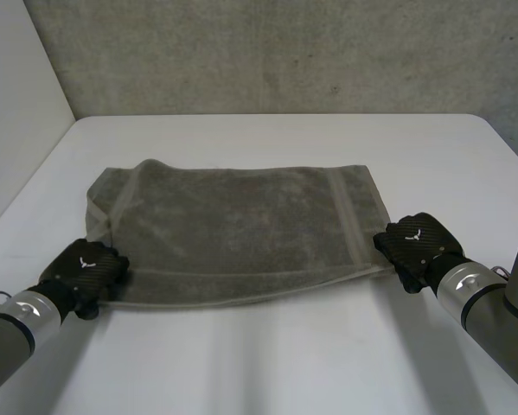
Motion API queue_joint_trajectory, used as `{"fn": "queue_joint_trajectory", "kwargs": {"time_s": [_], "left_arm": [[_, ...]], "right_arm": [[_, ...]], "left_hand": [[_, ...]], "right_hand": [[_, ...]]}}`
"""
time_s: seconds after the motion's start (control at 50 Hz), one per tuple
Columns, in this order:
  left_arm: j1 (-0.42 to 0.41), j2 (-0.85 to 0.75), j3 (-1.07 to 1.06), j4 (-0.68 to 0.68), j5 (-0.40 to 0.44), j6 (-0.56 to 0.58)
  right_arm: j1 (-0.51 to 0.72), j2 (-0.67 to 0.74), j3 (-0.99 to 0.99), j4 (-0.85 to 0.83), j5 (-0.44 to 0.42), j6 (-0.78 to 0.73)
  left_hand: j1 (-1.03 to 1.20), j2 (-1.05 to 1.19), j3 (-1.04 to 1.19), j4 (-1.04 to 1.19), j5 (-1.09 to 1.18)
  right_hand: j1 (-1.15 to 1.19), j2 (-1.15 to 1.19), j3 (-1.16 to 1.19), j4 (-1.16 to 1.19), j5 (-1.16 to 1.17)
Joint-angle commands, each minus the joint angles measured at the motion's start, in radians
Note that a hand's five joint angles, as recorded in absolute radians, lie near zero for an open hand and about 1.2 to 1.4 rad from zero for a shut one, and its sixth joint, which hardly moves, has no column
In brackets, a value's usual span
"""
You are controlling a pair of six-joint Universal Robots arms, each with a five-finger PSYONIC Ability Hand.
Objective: Fold the towel.
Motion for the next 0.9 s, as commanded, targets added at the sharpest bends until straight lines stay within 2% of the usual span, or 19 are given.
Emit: {"fn": "queue_joint_trajectory", "kwargs": {"time_s": [0.02,0.04,0.1,0.14,0.16,0.18,0.34,0.44,0.48,0.5,0.54,0.58,0.6,0.64,0.68,0.7,0.74,0.82,0.9], "left_arm": [[-0.004,-0.026,0.005,0.046,0.000,-0.002],[-0.004,-0.026,0.005,0.046,0.000,-0.002],[-0.004,-0.031,0.010,0.058,0.005,-0.003],[-0.005,-0.043,0.015,0.061,0.006,-0.003],[-0.005,-0.043,0.015,0.061,0.006,-0.003],[-0.005,-0.048,0.018,0.061,0.006,-0.003],[-0.010,0.000,0.038,0.048,-0.003,0.010],[-0.007,0.193,0.033,0.020,-0.003,-0.005],[-0.005,0.255,0.033,0.000,-0.003,-0.008],[-0.005,0.306,0.033,-0.023,-0.001,-0.014],[-0.007,0.354,0.035,-0.052,-0.001,-0.023],[-0.009,0.440,0.033,-0.119,0.000,-0.046],[-0.009,0.440,0.033,-0.120,0.000,-0.046],[-0.010,0.472,0.033,-0.159,0.000,-0.056],[-0.016,0.515,0.039,-0.249,0.002,-0.069],[-0.016,0.515,0.039,-0.250,0.002,-0.069],[-0.018,0.525,0.045,-0.348,0.002,-0.065],[-0.018,0.514,0.050,-0.447,0.002,-0.057],[-0.015,0.485,0.036,-0.540,0.003,-0.051]], "right_arm": [[0.000,0.000,0.000,0.000,0.001,0.000],[0.000,0.000,0.000,0.000,0.000,0.000],[0.000,0.000,0.000,0.000,0.001,0.000],[0.000,0.000,0.000,-0.001,0.001,0.000],[0.000,0.000,0.000,-0.001,0.001,0.000],[0.000,0.000,0.000,-0.001,0.001,0.000],[-0.003,-0.025,-0.028,0.008,0.010,0.000],[-0.052,-0.160,-0.065,0.045,0.009,-0.005],[-0.097,-0.244,-0.106,0.136,0.001,-0.011],[-0.097,-0.244,-0.106,0.137,0.001,-0.011],[-0.124,-0.290,-0.162,0.272,-0.013,-0.008],[-0.130,-0.307,-0.187,0.338,-0.023,-0.011],[-0.130,-0.307,-0.187,0.339,-0.023,-0.011],[-0.152,-0.340,-0.235,0.460,-0.043,-0.029],[-0.164,-0.362,-0.253,0.506,-0.057,-0.049],[-0.176,-0.377,-0.268,0.552,-0.071,-0.073],[-0.187,-0.385,-0.279,0.590,-0.086,-0.106],[-0.210,-0.385,-0.293,0.661,-0.112,-0.176],[-0.245,-0.356,-0.266,0.756,-0.129,-0.309]], "left_hand": [[0.167,0.167,0.167,0.167,0.167],[0.167,0.167,0.167,0.168,0.168],[0.349,0.349,0.349,0.350,0.350],[0.577,0.577,0.577,0.577,0.577],[0.578,0.578,0.578,0.579,0.579],[0.717,0.718,0.717,0.718,0.718],[0.719,0.719,0.719,0.719,0.719],[0.719,0.719,0.719,0.719,0.719],[0.719,0.719,0.719,0.719,0.719],[0.719,0.719,0.719,0.719,0.719],[0.719,0.719,0.719,0.719,0.719],[0.719,0.719,0.719,0.719,0.719],[0.719,0.719,0.719,0.719,0.719],[0.719,0.719,0.719,0.719,0.719],[0.719,0.719,0.719,0.719,0.719],[0.719,0.719,0.719,0.719,0.719],[0.719,0.719,0.719,0.719,0.719],[0.719,0.719,0.719,0.719,0.719],[0.719,0.719,0.719,0.719,0.719]], "right_hand": [[0.061,0.065,0.052,0.063,0.046],[0.061,0.065,0.052,0.063,0.046],[0.061,0.065,0.052,0.063,0.046],[0.061,0.065,0.052,0.063,0.046],[0.061,0.065,0.052,0.063,0.046],[0.061,0.065,0.052,0.063,0.046],[0.061,0.065,0.052,0.063,0.046],[0.061,0.065,0.052,0.063,0.046],[0.061,0.065,0.052,0.063,0.046],[0.061,0.065,0.052,0.063,0.046],[0.061,0.065,0.052,0.063,0.046],[0.061,0.065,0.052,0.063,0.046],[0.061,0.065,0.052,0.063,0.046],[0.061,0.065,0.052,0.063,0.046],[0.061,0.065,0.052,0.063,0.046],[0.061,0.065,0.052,0.063,0.046],[0.061,0.065,0.052,0.063,0.046],[0.061,0.065,0.052,0.063,0.046],[0.061,0.065,0.052,0.063,0.046]]}}
